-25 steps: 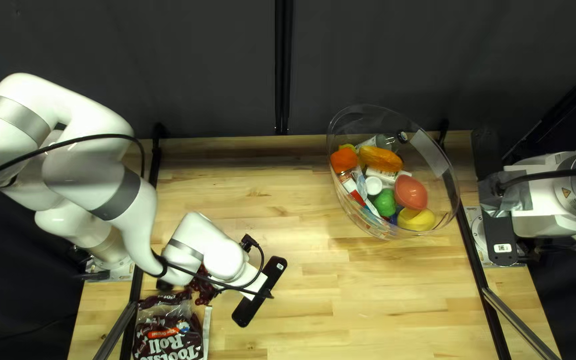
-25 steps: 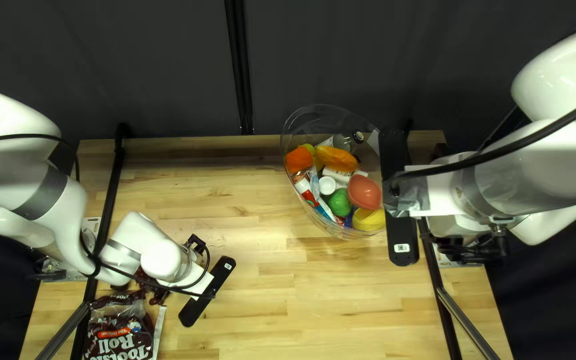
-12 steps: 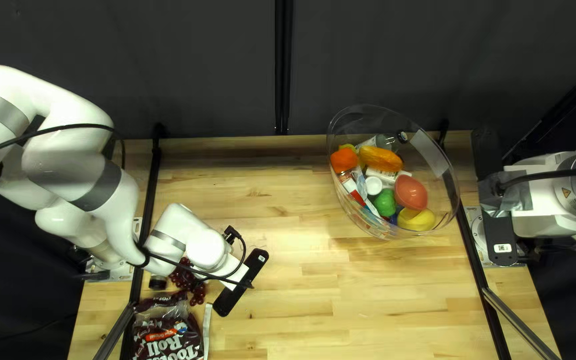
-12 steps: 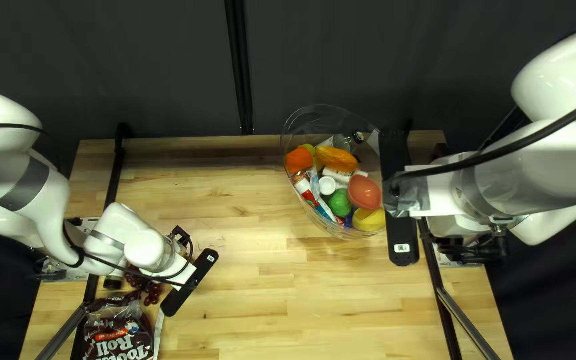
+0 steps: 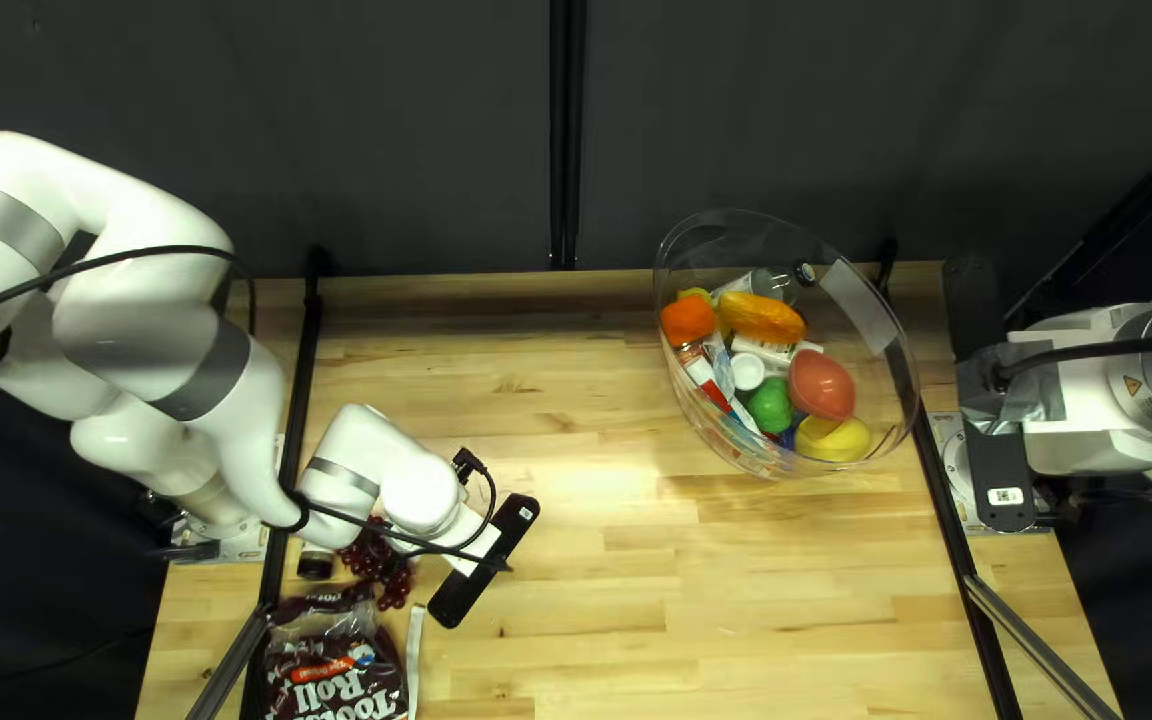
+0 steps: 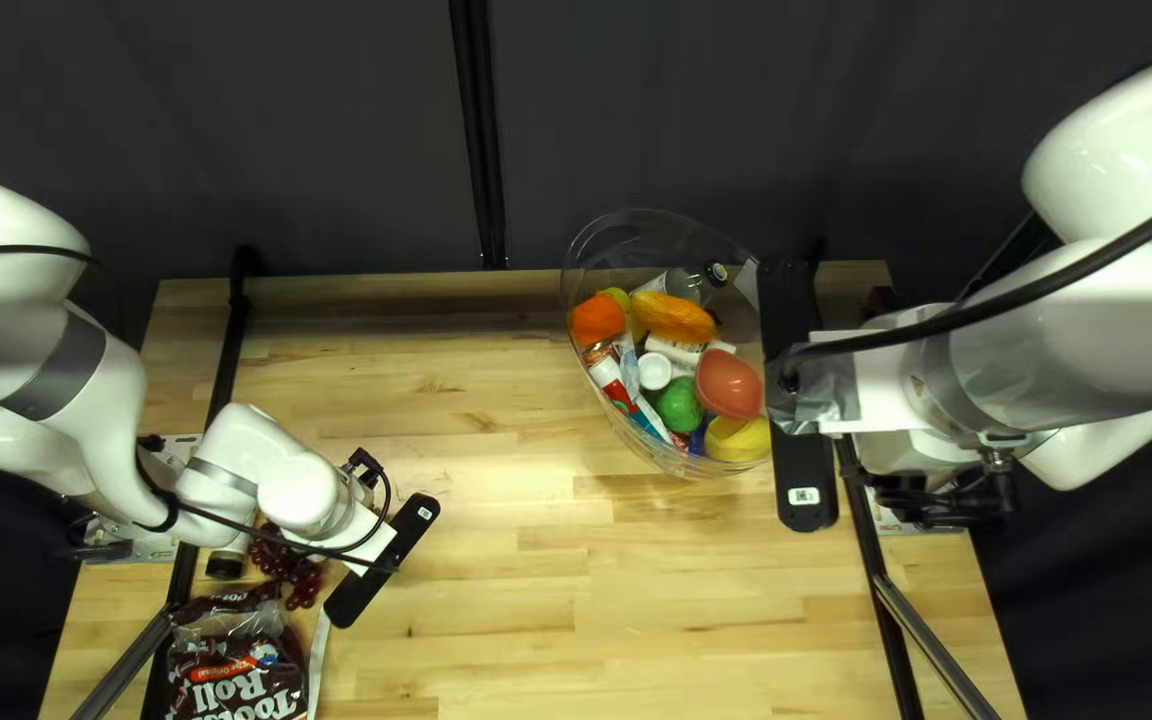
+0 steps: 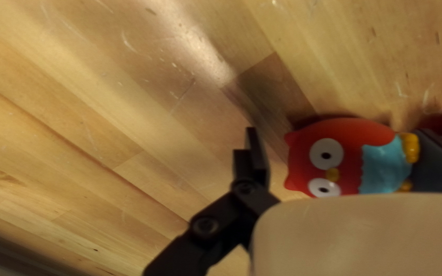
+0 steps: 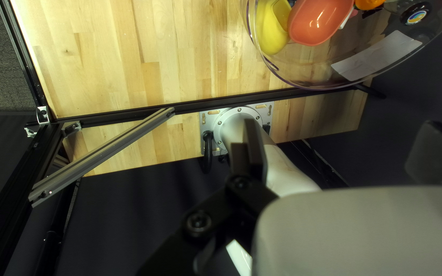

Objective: Pick up trash and place into trash bin

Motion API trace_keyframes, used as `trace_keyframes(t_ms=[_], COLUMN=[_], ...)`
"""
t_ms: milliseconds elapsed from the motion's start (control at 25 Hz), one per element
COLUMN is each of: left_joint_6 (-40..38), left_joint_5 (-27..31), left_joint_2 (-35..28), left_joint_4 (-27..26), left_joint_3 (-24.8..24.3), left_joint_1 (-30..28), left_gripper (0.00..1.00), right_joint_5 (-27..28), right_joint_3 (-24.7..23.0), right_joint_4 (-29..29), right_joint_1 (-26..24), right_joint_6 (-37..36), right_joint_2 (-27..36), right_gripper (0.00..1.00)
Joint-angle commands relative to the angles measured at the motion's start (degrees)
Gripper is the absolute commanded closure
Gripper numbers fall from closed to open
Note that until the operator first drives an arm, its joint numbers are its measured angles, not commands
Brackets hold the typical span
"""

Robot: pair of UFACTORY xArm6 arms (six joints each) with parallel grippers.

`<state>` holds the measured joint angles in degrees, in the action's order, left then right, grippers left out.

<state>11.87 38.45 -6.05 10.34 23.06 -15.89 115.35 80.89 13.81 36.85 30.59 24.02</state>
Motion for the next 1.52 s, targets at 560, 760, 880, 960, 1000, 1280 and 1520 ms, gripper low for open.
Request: trace_keyframes(t_ms=[560, 760, 880, 960, 1000, 1280, 1520], left_joint_6=[-8.0, -2.2, 3.6, 8.2, 10.1, 26.0, 35.1], left_joint_5=[20.9, 22.3, 20.5, 18.7, 17.8, 6.6, 2.4], left_joint_2=[-2.8, 6.0, 11.0, 13.9, 14.8, 23.3, 28.7], left_joint_4=[14.9, 18.4, 18.7, 18.0, 17.5, 8.0, -1.3], left_joint_3=[28.8, 42.7, 50.6, 55.6, 57.3, 66.5, 70.5], left_joint_1=[-5.4, -0.4, 3.9, 7.0, 8.1, 16.7, 19.3], left_gripper=[1.0, 1.0, 1.0, 1.0, 1.0, 1.0, 0.36], right_joint_5=[0.0, 0.0, 0.0, 0.0, 0.0, 0.0, 0.0], right_joint_3=[0.0, 0.0, 0.0, 0.0, 0.0, 0.0, 0.0], right_joint_4=[0.0, 0.0, 0.0, 0.0, 0.0, 0.0, 0.0], right_joint_1=[0.0, 0.0, 0.0, 0.0, 0.0, 0.0, 0.0], right_joint_6=[0.0, 0.0, 0.0, 0.0, 0.0, 0.0, 0.0], right_joint_2=[0.0, 0.0, 0.0, 0.0, 0.0, 0.0, 0.0], right_gripper=[0.0, 0.0, 0.0, 0.0, 0.0, 0.0, 0.0])
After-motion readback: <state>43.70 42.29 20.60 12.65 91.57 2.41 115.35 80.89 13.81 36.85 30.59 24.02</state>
